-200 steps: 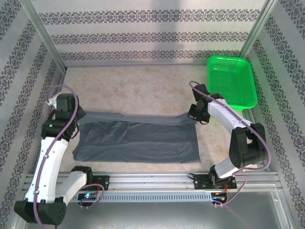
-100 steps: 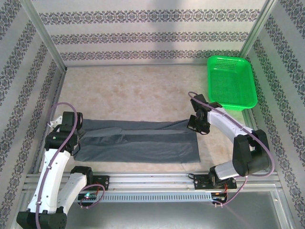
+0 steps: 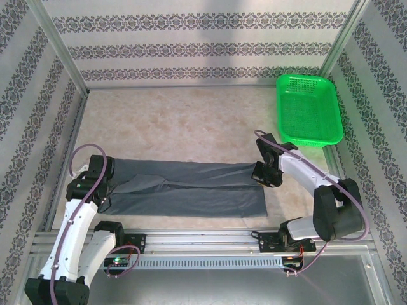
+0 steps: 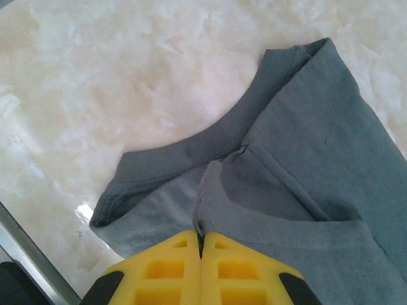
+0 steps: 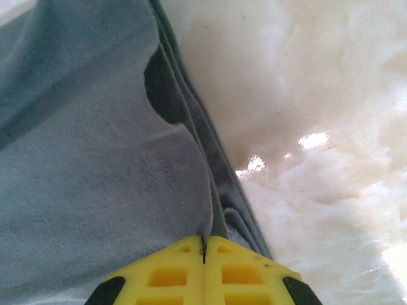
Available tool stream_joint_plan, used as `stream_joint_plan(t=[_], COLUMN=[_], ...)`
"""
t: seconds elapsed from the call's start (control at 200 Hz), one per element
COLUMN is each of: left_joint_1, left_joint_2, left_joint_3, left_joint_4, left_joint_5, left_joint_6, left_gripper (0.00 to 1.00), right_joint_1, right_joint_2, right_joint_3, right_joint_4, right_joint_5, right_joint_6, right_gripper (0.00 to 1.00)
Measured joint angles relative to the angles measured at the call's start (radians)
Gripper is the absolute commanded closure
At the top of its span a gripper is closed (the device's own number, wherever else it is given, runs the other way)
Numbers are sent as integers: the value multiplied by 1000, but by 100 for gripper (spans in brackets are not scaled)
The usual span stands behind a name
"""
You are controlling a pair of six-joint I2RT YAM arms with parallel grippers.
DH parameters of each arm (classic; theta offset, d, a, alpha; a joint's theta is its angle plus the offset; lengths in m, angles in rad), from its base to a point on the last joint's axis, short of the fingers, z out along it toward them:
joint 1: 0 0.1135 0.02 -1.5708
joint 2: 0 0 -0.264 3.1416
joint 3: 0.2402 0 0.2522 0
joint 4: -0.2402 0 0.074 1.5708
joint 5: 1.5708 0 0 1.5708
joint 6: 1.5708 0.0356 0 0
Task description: Fold and stack the t-shirts
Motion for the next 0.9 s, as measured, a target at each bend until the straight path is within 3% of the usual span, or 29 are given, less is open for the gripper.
stream_joint_plan(t=[0.16, 0.365, 0.485, 0.545, 0.66, 0.744, 0.899], left_joint_1=[0, 0, 0, 0, 0, 0, 0], left_joint_2=[15, 22, 22, 24, 50, 87, 168], left_joint_3=[-6, -16, -16, -13, 19, 65, 140], left_joint_4=[2, 3, 4, 5, 6, 18, 106], left_joint_5=[7, 7, 22, 31, 52, 69, 135], left_joint_6=[-1, -10, -17, -20, -18, -18, -14], left_gripper=[100, 99, 70, 63, 60, 59, 73], right_joint_1=[2, 1, 2, 2, 9, 27, 59], right_joint_2=[-11, -6, -14, -31, -60, -54, 13], right_joint_3=[-2, -34, -31, -23, 15, 47, 71], right_joint_4=[-14, -24, -35, -40, -39, -22, 31], right_joint_5=[-14, -13, -1, 8, 12, 7, -39], right_joint_6=[16, 31, 32, 40, 62, 92, 170], right_gripper=[92, 68, 65, 65, 68, 76, 86])
